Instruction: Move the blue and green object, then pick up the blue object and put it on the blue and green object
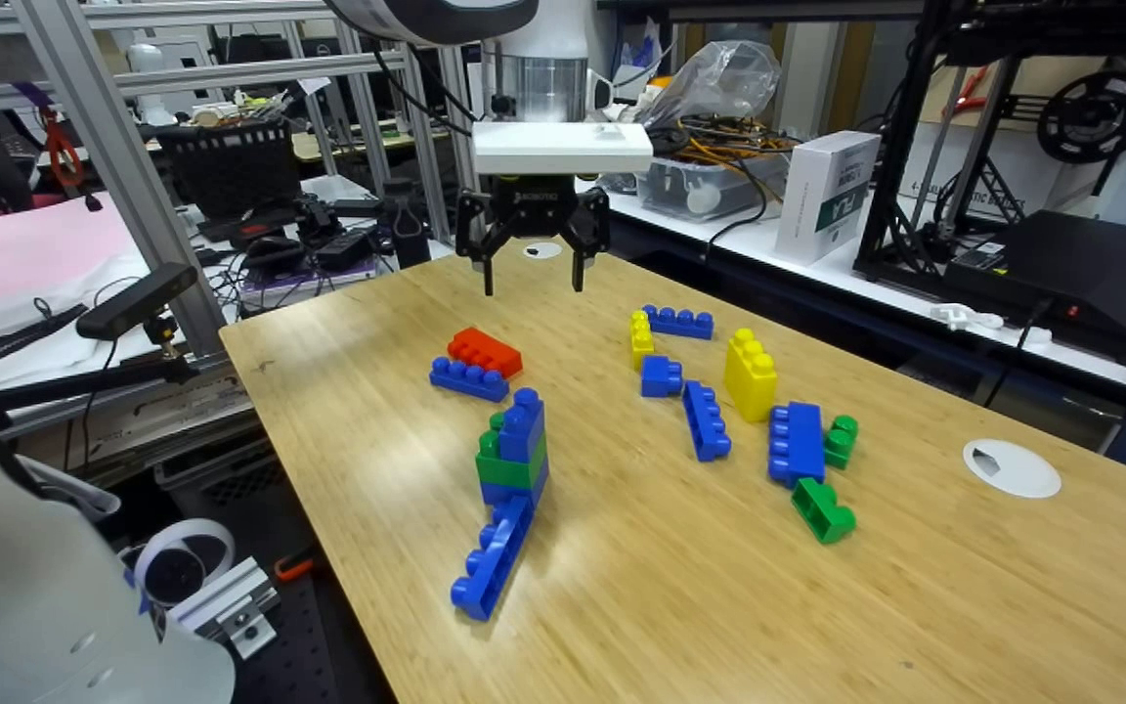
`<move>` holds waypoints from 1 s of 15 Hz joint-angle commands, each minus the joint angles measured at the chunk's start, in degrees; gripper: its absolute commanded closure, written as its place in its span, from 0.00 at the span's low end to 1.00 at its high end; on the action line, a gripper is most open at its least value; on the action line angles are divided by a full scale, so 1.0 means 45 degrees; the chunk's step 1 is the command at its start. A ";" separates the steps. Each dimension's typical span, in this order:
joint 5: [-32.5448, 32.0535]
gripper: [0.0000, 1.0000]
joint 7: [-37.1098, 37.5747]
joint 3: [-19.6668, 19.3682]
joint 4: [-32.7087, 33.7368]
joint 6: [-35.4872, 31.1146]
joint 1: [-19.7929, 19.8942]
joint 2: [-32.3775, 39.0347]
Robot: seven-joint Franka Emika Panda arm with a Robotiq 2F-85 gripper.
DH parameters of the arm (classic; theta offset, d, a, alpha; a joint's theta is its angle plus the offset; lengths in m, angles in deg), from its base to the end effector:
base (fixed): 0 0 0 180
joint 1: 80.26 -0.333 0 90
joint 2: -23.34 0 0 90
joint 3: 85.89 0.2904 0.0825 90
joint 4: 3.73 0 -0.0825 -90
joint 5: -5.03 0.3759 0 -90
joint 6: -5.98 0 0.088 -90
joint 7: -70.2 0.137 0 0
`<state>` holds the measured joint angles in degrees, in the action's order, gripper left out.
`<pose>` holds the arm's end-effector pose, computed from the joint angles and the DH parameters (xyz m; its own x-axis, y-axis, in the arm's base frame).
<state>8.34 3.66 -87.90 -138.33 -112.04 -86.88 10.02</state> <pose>0.4557 0.0415 0.3682 0.3498 0.9363 0.0296 0.9348 -0.3469 -0.0760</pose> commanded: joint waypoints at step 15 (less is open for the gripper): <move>0.0362 0.00 0.7737 0.0000 0.0685 -0.1143 0.0711 0.1193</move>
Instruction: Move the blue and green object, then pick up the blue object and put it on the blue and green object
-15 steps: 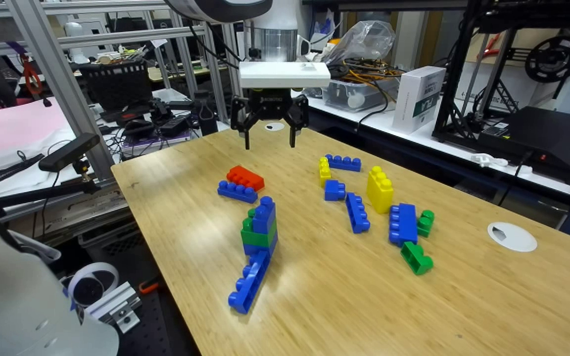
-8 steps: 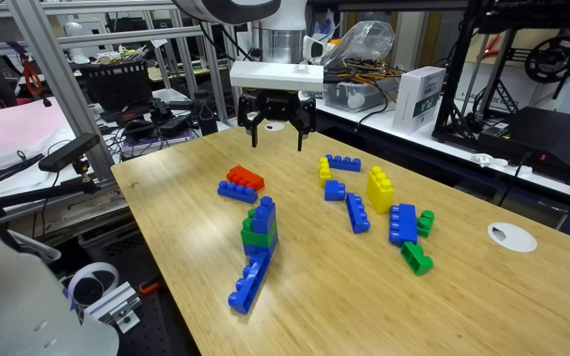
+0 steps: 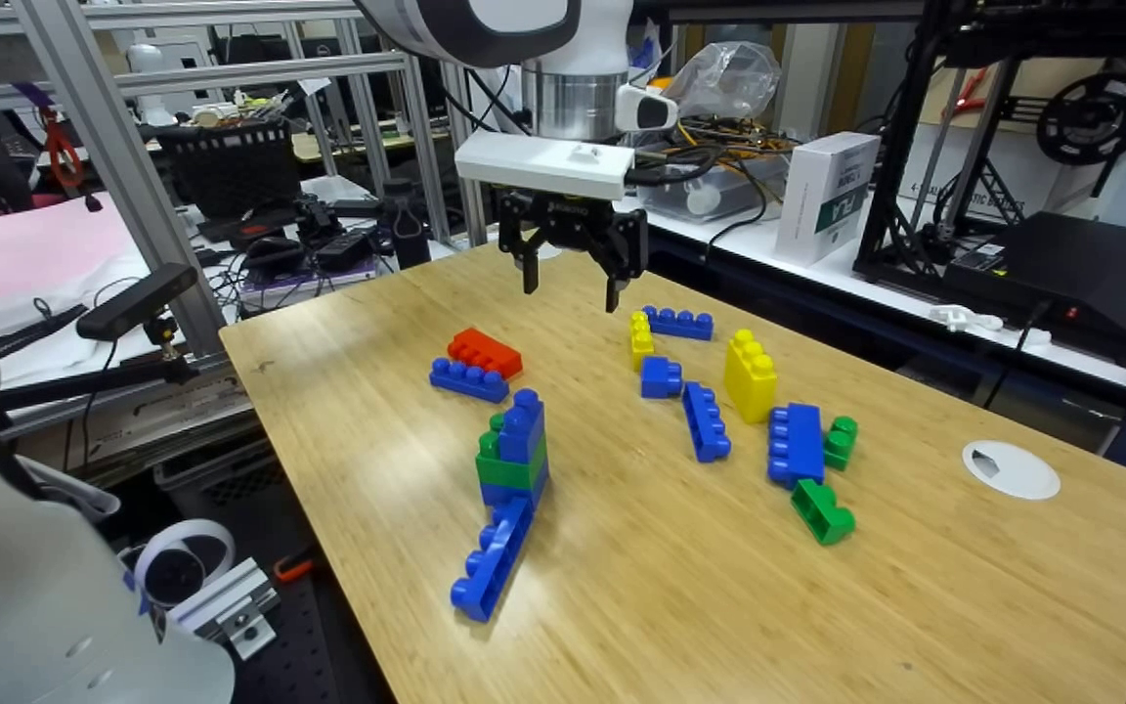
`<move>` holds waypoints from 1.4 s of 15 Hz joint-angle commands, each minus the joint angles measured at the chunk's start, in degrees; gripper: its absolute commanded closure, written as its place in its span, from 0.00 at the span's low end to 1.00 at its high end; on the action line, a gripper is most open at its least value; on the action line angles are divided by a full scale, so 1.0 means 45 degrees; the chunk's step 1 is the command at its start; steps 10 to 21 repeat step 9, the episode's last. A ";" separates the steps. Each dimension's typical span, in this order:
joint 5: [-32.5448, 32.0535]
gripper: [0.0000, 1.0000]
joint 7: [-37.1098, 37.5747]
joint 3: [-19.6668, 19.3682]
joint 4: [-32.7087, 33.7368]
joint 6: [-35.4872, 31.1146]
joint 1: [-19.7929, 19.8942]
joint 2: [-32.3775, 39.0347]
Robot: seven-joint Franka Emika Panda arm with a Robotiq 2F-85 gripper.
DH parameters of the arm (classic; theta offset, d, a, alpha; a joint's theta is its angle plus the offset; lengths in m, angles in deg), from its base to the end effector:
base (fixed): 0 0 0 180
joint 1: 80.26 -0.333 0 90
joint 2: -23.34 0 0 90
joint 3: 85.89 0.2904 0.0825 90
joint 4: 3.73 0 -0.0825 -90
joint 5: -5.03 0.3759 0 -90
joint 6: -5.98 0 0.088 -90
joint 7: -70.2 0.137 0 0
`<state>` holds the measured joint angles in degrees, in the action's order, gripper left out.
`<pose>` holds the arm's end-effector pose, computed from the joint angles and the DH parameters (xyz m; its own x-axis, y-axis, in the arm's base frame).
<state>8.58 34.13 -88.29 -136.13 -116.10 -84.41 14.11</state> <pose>0.4797 0.0190 0.3577 0.8098 0.5864 0.0181 0.5863 -0.8079 -0.0592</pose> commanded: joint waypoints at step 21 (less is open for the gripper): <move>0.0393 0.00 0.0894 0.0107 0.0059 -0.0210 0.0055 0.0133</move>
